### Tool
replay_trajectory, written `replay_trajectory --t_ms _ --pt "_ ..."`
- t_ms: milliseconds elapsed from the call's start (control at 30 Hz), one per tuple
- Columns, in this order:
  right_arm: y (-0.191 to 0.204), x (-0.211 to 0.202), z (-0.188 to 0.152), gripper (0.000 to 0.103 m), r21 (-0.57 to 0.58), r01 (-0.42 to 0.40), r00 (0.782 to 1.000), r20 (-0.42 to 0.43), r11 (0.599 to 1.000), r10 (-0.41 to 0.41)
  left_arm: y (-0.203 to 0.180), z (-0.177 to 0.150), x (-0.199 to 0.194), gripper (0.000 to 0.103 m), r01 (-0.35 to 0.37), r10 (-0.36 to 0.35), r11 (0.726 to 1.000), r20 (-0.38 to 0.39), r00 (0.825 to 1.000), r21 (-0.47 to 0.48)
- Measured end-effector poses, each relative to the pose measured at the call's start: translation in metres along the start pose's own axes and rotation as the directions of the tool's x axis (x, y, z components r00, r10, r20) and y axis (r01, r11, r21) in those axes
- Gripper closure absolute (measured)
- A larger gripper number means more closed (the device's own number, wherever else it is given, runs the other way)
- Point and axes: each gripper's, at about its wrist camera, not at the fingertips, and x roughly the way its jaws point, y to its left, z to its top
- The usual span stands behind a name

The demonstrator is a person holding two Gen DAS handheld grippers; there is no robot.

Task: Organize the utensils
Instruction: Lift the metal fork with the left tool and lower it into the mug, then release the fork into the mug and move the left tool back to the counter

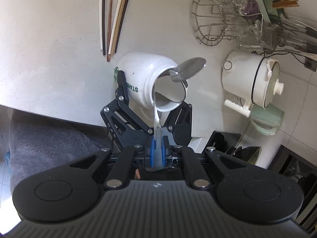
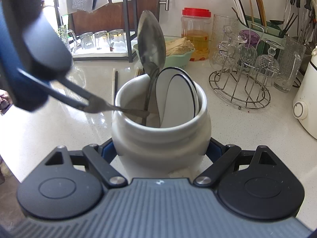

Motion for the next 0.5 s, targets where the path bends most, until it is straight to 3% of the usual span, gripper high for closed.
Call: replay_trajectory --t_ms 233,500 --pt "-0.001 0.001 0.000 0.012 0.002 -0.008 1.000 0.002 1.000 0.008 -0.004 0.011 0.010 0.095 0.004 -0.004 1.000 -0.009 1.000 -0.004" --pt "-0.001 0.001 -0.002 0.012 0.000 -0.012 1.000 0.011 1.000 0.012 -0.005 0.030 0.014 0.094 0.006 -0.005 1.000 0.031 1.000 -0.029"
